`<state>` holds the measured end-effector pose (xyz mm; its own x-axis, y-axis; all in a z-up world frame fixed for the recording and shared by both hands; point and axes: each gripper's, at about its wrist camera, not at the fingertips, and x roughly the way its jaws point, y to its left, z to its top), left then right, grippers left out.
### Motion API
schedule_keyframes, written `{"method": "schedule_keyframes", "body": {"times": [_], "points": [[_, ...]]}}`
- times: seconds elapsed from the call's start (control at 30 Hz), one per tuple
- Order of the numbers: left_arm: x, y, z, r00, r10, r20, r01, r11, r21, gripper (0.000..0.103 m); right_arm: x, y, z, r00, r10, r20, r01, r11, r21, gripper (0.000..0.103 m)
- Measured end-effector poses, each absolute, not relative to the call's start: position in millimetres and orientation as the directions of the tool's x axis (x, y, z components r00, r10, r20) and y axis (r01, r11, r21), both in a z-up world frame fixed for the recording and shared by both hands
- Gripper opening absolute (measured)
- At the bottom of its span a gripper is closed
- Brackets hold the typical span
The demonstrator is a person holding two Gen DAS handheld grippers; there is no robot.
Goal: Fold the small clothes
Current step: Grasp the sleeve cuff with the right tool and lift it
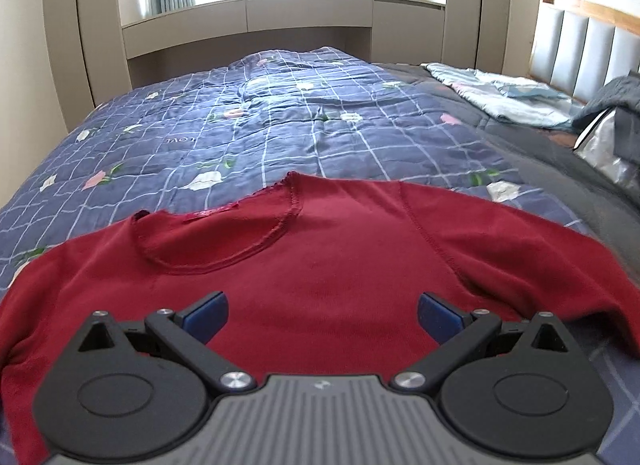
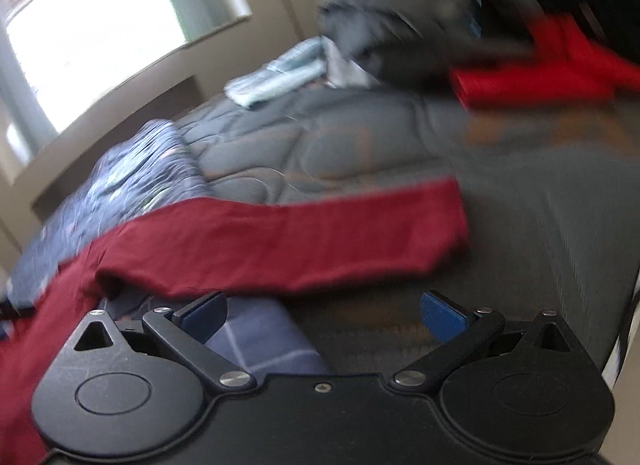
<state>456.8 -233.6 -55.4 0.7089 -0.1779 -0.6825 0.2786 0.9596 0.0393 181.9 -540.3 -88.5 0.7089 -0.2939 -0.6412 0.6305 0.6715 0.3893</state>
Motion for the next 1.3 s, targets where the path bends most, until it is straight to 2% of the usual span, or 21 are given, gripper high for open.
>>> {"method": "schedule_keyframes", "body": {"times": [0.17,0.3,0.4,0.47,0.5,0.57,0.6,0.73,0.9,1.0,1.13,1.3], "points": [[461.9,-237.8,-74.3,0.697,-0.168,-0.697,0.295,0.953,0.065,0.103,171.9,-562.9,-95.8,0.75,-0.277,-0.601,0.64,0.533,0.553,0.102],[460.0,-231.9,-80.0,0.678,-0.196,-0.709,0.311,0.95,0.034,0.103,172.6,-574.3,-93.0,0.741,-0.345,-0.577,0.669,0.454,0.589,0.097],[459.1,-227.7,-77.7,0.665,-0.228,-0.711,0.324,0.946,-0.001,0.103,174.7,-582.4,-94.9,0.725,-0.388,-0.569,0.688,0.379,0.618,0.079],[459.6,-222.9,-74.3,0.658,-0.245,-0.713,0.316,0.948,-0.034,0.103,175.6,-588.4,-96.4,0.707,-0.419,-0.57,0.704,0.336,0.626,0.058],[460.1,-218.8,-71.5,0.65,-0.257,-0.715,0.311,0.949,-0.058,0.103,175.5,-590.0,-96.7,0.697,-0.435,-0.57,0.711,0.322,0.625,0.051],[461.9,-212.0,-65.5,0.628,-0.282,-0.725,0.304,0.947,-0.105,0.102,178.9,-590.7,-94.5,0.655,-0.481,-0.583,0.749,0.309,0.587,0.02],[463.8,-206.4,-60.7,0.611,-0.298,-0.734,0.298,0.945,-0.136,0.102,182.6,-592.0,-92.3,0.644,-0.499,-0.58,0.759,0.319,0.568,0.012],[469.6,-182.7,-37.3,0.61,-0.305,-0.732,0.242,0.951,-0.195,0.102,199.9,-597.0,-74.9,0.629,-0.535,-0.563,0.776,0.385,0.5,0.007],[472.6,-155.4,-7.5,0.635,-0.29,-0.716,0.233,0.956,-0.18,0.103,245.8,-607.4,-23.7,0.66,-0.553,-0.509,0.75,0.526,0.401,0.007],[473.8,-135.4,3.6,0.633,-0.296,-0.715,0.207,0.955,-0.212,0.103,286.3,-604.5,15.1,0.713,-0.533,-0.455,0.691,0.645,0.327,0.006],[471.8,-100.2,16.5,0.661,-0.297,-0.689,0.14,0.951,-0.275,0.103,340.7,-578.5,64.4,0.821,-0.452,-0.348,0.551,0.788,0.275,0.006],[458.7,-54.0,38.8,0.74,-0.237,-0.63,0.069,0.958,-0.279,0.103,412.3,-505.9,105.0,0.943,-0.221,-0.249,0.28,0.93,0.237,0.006]]}}
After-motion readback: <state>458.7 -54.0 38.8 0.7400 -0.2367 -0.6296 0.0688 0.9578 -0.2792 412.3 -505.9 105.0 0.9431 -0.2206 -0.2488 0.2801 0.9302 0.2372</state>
